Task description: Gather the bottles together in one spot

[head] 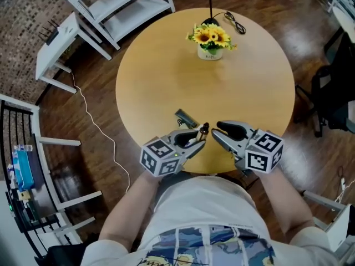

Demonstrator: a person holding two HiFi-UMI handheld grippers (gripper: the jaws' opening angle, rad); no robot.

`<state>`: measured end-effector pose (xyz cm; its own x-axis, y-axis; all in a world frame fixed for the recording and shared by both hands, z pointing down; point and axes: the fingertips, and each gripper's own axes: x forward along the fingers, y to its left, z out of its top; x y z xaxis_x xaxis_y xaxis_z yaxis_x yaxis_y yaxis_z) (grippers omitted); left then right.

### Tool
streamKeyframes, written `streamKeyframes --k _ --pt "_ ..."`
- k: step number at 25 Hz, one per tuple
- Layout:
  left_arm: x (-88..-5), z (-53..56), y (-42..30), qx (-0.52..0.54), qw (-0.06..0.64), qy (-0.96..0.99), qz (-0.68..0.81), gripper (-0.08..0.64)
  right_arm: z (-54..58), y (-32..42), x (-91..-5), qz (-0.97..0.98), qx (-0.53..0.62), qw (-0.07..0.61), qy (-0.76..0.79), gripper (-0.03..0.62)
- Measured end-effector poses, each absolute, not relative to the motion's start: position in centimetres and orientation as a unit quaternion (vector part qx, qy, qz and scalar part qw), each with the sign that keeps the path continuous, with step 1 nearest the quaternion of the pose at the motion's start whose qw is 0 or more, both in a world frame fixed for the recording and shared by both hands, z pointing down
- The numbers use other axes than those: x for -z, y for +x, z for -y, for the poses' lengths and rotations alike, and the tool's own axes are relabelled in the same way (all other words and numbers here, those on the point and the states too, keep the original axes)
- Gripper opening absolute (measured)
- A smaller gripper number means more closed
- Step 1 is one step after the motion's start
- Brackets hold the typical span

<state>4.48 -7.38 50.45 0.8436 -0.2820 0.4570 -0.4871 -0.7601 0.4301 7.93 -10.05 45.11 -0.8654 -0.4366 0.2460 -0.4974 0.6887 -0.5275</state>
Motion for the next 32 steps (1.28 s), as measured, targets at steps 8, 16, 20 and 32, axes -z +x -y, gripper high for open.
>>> streamKeyframes --k 8,16,20,32 --pt "-49.0 6.5 5.5 -0.157 0.254 0.938 0.178 0.135 9.7 5.2 -45.4 0.922 -0.330 0.055 0.193 0.111" --pt "-49.7 7.8 4.5 -0.162 0.250 0.933 0.200 0.141 10.9 4.3 -45.3 0.933 -0.298 0.067 0.188 0.082" --pt "-50.3 10.0 1.1 -0.153 0.281 0.911 0.258 0.155 14.3 4.6 -45.7 0.936 -0.258 0.085 0.225 0.084" --pt "-50.7 11.2 -9.9 -0.144 0.330 0.869 0.340 0.155 32.4 3.4 -52.1 0.886 -0.121 0.124 0.429 0.084"
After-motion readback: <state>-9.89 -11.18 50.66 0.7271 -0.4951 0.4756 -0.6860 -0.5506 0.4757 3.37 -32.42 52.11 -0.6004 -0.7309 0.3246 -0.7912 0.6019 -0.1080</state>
